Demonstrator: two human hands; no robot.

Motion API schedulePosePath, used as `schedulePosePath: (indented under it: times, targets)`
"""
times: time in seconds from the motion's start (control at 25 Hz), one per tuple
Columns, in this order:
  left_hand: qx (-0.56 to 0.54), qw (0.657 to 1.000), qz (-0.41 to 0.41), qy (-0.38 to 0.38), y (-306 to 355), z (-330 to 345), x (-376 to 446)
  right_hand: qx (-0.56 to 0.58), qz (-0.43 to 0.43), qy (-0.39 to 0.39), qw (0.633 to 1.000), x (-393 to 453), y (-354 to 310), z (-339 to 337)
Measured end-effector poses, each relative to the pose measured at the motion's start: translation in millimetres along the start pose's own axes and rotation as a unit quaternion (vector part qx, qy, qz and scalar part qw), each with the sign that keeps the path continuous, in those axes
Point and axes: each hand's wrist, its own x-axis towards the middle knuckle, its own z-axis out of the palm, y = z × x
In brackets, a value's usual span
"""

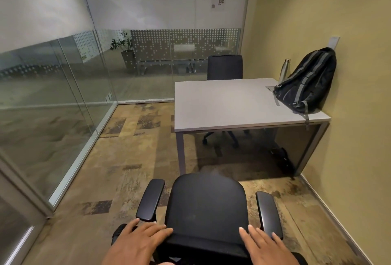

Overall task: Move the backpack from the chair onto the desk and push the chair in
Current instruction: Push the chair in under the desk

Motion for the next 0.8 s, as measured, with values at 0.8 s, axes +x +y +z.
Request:
schedulePosePath:
  times: [0.8]
  targets:
    - [-0.044,0.992,0.006,0.119,34.1,-1.3,44.6,0.009,-0.015,0.313,0.95,-5.7,37.0,12.9]
